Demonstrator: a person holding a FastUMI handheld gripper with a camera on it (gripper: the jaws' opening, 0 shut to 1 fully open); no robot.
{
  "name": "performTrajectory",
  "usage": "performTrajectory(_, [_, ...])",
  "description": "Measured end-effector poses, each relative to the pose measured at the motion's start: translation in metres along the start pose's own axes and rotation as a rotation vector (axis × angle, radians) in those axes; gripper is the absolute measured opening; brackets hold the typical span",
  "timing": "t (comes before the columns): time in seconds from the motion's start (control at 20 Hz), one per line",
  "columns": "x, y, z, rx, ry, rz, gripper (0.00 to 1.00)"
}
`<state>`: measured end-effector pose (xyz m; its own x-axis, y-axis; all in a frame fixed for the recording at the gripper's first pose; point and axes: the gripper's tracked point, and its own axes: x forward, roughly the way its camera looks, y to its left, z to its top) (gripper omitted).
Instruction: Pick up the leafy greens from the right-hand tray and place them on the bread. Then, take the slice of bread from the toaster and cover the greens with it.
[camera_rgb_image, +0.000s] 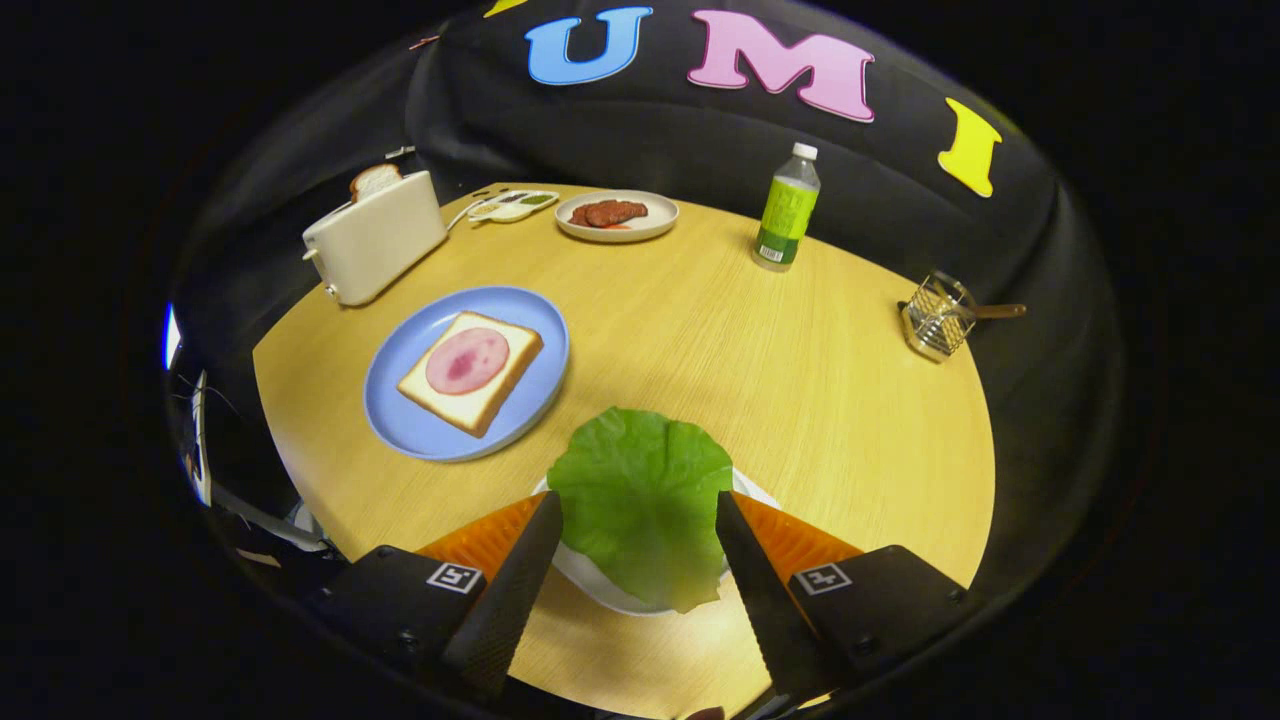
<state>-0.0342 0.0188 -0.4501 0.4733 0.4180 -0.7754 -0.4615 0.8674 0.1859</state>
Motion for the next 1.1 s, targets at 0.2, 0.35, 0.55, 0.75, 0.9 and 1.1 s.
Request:
performTrajectory(0.2, [0.025,-0.005,-0.011,0.029,0.051,0.037,0.95])
performTrajectory(0.35, [0.038,-0.006,-0.015,0.024,0.082,0.058,0.94])
performTrajectory(0.55, [0.042,-0.009,-0.019,0.003,0.110,0.049,0.81])
performTrajectory(0.75, [0.041,-0.004,-0.019,-0.014,0.119,0.048,0.56])
performTrajectory(0.9, [0.041,-0.003,-0.020,-0.023,0.112,0.039,0.10])
performTrajectory(1.1, [0.024,-0.005,-0.011,0.021,0.083,0.045,0.09])
